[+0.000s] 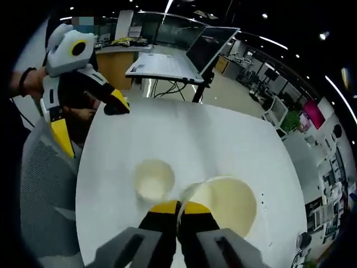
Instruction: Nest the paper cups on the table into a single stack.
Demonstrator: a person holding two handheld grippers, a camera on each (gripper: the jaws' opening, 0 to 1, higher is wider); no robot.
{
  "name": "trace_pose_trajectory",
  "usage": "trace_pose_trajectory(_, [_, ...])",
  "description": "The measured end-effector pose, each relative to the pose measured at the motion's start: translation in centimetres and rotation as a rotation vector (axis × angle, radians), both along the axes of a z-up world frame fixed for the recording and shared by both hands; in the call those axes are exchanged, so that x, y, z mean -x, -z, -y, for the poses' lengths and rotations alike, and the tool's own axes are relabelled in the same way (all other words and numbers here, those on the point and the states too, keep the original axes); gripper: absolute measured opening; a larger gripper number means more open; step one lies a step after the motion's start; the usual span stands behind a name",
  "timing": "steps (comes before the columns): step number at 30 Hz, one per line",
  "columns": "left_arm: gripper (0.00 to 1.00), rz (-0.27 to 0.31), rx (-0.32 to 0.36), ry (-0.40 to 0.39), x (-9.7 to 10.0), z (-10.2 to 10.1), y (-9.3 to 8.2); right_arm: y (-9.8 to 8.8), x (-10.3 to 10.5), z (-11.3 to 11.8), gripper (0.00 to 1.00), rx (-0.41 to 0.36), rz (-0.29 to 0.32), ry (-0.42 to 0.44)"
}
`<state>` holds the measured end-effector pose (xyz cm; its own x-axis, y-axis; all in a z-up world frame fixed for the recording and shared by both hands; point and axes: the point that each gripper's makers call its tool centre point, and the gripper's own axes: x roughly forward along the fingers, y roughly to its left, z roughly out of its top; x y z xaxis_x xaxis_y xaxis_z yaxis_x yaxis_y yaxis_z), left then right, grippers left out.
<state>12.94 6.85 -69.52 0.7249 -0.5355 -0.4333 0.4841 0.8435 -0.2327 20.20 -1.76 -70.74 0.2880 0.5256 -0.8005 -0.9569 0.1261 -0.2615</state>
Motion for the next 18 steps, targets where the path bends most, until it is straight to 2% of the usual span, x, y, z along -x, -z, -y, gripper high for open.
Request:
trace_pose_trajectory(9, [0.72,-0.007,0.002,-0.002,0.1,-0.1,0.4,0.4,3.0,-2.5,0.0,0.014,-0.022,-0.094])
trace_pose_trajectory(18, [0.72,-0.008,0.005,-0.009,0.1,-0.4,0.4,1.5,3.9,-3.6,0.0,0.041,-0.036,-0.139])
